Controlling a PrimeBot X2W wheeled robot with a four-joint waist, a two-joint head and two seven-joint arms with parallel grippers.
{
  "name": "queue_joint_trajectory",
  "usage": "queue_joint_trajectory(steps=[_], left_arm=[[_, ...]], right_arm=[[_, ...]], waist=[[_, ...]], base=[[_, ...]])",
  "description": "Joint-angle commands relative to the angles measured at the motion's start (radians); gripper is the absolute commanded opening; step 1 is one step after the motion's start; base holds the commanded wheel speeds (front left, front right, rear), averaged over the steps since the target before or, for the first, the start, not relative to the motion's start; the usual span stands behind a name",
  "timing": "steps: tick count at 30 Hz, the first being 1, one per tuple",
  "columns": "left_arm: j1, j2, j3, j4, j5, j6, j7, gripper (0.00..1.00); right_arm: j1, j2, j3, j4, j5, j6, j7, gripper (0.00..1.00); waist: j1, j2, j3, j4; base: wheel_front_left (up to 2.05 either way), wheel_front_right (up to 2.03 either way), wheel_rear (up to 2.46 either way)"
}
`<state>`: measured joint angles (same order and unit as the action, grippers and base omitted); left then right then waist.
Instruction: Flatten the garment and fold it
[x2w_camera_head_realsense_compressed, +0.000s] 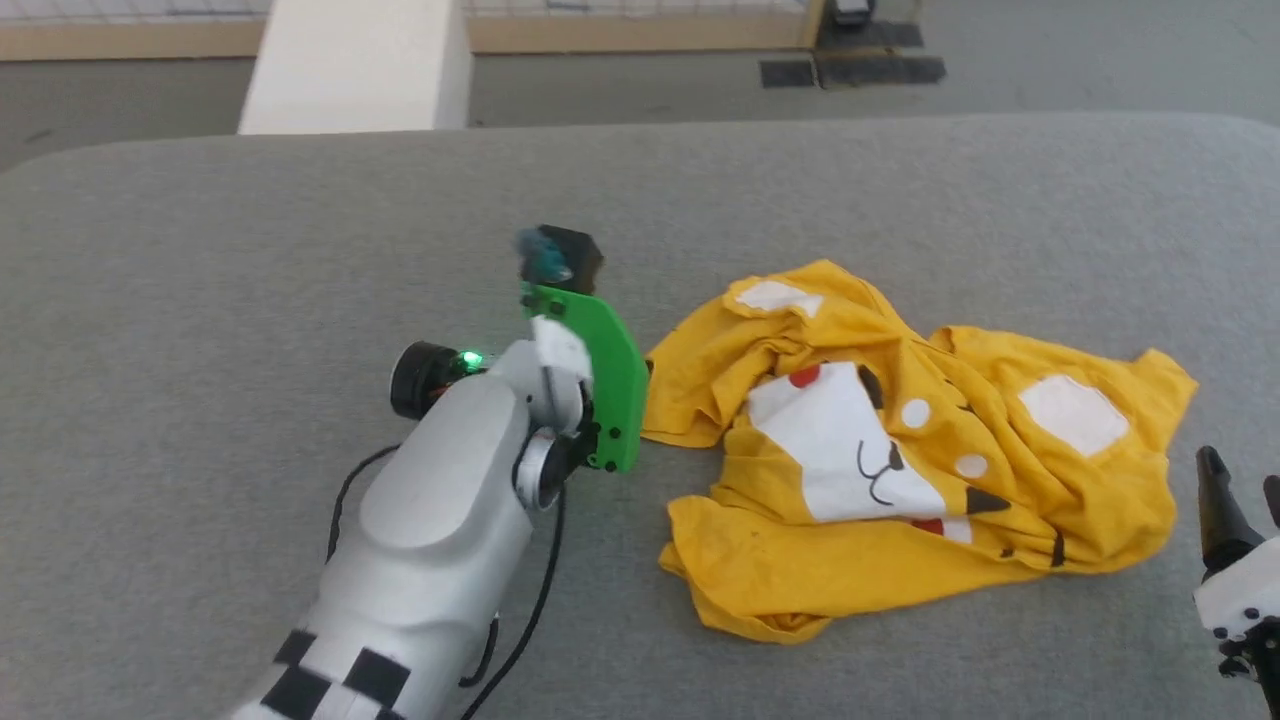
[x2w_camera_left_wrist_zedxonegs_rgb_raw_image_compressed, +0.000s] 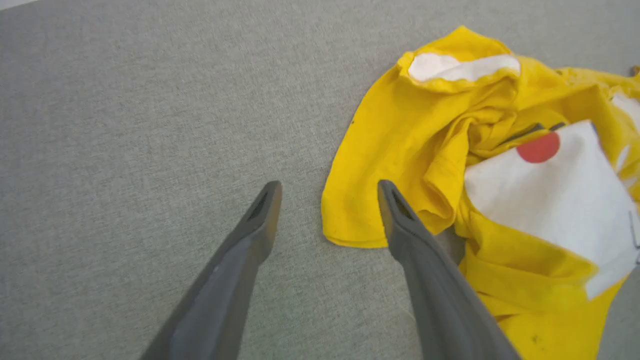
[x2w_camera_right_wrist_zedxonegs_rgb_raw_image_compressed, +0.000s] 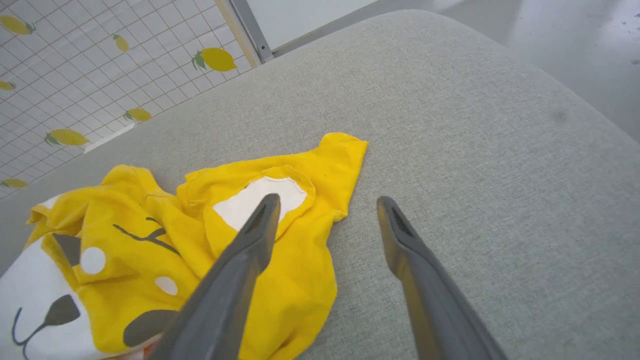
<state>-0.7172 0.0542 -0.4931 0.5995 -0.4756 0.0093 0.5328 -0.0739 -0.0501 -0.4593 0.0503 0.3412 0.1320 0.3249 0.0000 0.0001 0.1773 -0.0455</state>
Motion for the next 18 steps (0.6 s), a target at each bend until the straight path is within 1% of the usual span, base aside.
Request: queue_joint_trajectory(steps=[1, 3, 7, 11, 12, 13, 15, 18], left_arm=[[-0.029, -0.002, -0.025, 0.029, 0.014, 0.007, 0.046, 1.0], [-0.053, -0.003, -0.064, 0.068, 0.034, 0.011, 0.106, 1.0], [-0.078, 0.003, -0.125, 0.137, 0.087, 0.025, 0.157, 1.0], [-0.067, 0.001, -0.143, 0.175, 0.077, 0.005, 0.158, 1.0], [-0.063, 0.0, -0.144, 0.179, 0.07, 0.0, 0.151, 0.27], [-0.056, 0.0, -0.146, 0.187, 0.059, -0.009, 0.15, 0.0], [-0.044, -0.002, -0.135, 0.188, 0.025, -0.022, 0.139, 0.0], [-0.036, -0.003, -0.085, 0.161, -0.036, -0.014, 0.078, 0.0]], right_arm=[[-0.015, 0.0, 0.004, 0.007, 0.006, -0.001, -0.01, 1.0], [-0.018, 0.0, 0.009, 0.018, 0.014, -0.001, -0.02, 1.0], [-0.02, 0.0, 0.02, 0.029, 0.021, -0.001, -0.04, 1.0], [-0.021, 0.0, 0.02, 0.033, 0.022, -0.001, -0.051, 1.0], [-0.021, 0.0, 0.02, 0.033, 0.019, -0.001, -0.051, 1.0], [-0.022, 0.0, 0.021, 0.035, 0.019, -0.001, -0.051, 1.0], [-0.023, 0.0, 0.025, 0.037, 0.015, -0.001, -0.051, 1.0], [-0.022, 0.0, 0.032, 0.039, 0.008, -0.001, -0.05, 1.0]], waist=[[0.0, -0.0001, 0.059, -0.067], [0.0, -0.0001, 0.074, -0.085], [0.0, -0.0001, 0.096, -0.106], [0.0, -0.0001, 0.104, -0.106], [0.0, -0.0001, 0.104, -0.103], [0.0, -0.0001, 0.102, -0.098], [0.0, -0.0001, 0.095, -0.084], [0.0, -0.0001, 0.076, -0.059]], base=[[0.0, 0.0, 0.0], [0.0, 0.0, 0.0], [0.0, 0.0, 0.0], [0.0, 0.0, 0.0], [0.0, 0.0, 0.0], [0.0, 0.0, 0.0], [0.0, 0.0, 0.0], [0.0, 0.0, 0.0]])
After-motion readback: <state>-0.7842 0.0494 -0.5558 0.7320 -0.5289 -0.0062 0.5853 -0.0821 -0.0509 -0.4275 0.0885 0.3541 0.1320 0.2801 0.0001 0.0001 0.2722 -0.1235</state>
